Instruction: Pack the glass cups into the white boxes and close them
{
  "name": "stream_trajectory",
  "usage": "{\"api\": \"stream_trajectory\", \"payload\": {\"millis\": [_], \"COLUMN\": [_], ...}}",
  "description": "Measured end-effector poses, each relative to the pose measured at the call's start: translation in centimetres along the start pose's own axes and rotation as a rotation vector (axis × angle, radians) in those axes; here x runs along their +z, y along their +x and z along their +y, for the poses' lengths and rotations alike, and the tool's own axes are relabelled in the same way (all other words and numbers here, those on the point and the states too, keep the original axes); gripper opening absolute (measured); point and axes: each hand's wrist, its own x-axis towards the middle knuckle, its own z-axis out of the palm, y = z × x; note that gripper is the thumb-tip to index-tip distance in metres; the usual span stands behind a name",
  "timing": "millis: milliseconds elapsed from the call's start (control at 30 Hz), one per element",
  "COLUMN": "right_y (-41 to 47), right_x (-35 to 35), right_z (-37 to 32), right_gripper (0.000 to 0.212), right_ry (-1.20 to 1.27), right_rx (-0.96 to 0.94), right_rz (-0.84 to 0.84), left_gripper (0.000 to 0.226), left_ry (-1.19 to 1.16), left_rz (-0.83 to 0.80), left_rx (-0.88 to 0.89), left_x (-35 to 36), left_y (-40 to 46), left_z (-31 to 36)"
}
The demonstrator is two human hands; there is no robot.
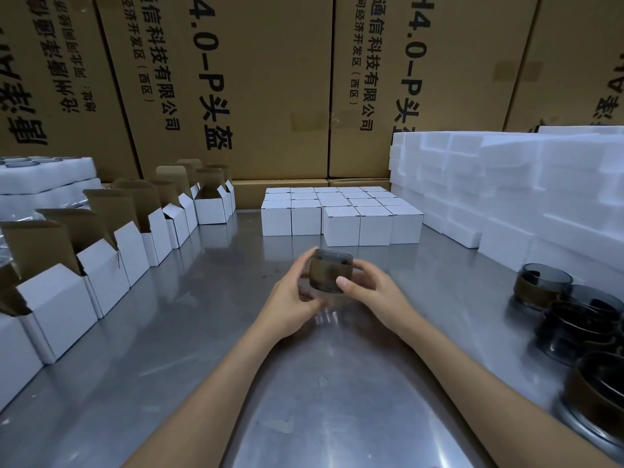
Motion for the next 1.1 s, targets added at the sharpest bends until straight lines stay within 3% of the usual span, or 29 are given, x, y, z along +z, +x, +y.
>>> {"api": "stream_trajectory", "payload": {"millis": [100,333,433,500,667,767,933,1000,1067,1100], "right_y": [0.0,-0.1,-0.3,-0.5,-0.4,-0.3,-0.5,-0.6,-0.6,-0.6], "right_x": [0.0,0.0,-0.2,-0.2,0.0,0.0,-0.1,-0.3,-0.6,-0.7], "right_z": [-0.4,-0.7,-0.6,-0.6,-0.9,-0.9,-1.0,-1.1,-1.0,-0.9], "right_gripper": [0.021,0.066,0.049,0.041,0.087,0.093,0.088,0.063,0.037,0.035], "right_ry": [0.051,0.046,0.031,-0.008,-0.074,-0.108,-0.089,-0.022,0.038,0.060], "right_rx": [0.034,0.109,0.085,0.111,0.171,0.211,0.207,0.186,0.153,0.136], "right_rz": [0.017,-0.038,-0.090,-0.142,-0.109,-0.135,-0.123,-0.098,-0.085,-0.079], "left_gripper": [0.078,0.059,0.053,0.065,0.083,0.080,0.077,0.066,0.035,0.031], "left_ry": [-0.019,-0.069,-0.039,-0.046,0.042,0.025,-0.012,-0.072,-0.130,-0.147], "left_rz": [0.026,0.119,0.183,0.200,0.155,0.118,0.095,0.073,0.054,0.037], "left_rx": [0.007,-0.067,-0.111,-0.178,-0.336,-0.356,-0.342,-0.275,-0.192,-0.161], "left_x": [0.0,0.0,-0.1,-0.3,-0.5,-0.4,-0.6,-0.8,-1.2,-1.4], "left_y": [0.1,0.2,0.2,0.2,0.3,0.4,0.2,-0.1,-0.3,-0.4], "left_z": [-0.1,0.4,0.4,0.6,1.0,0.9,1.2,1.2,1.2,1.1]}}
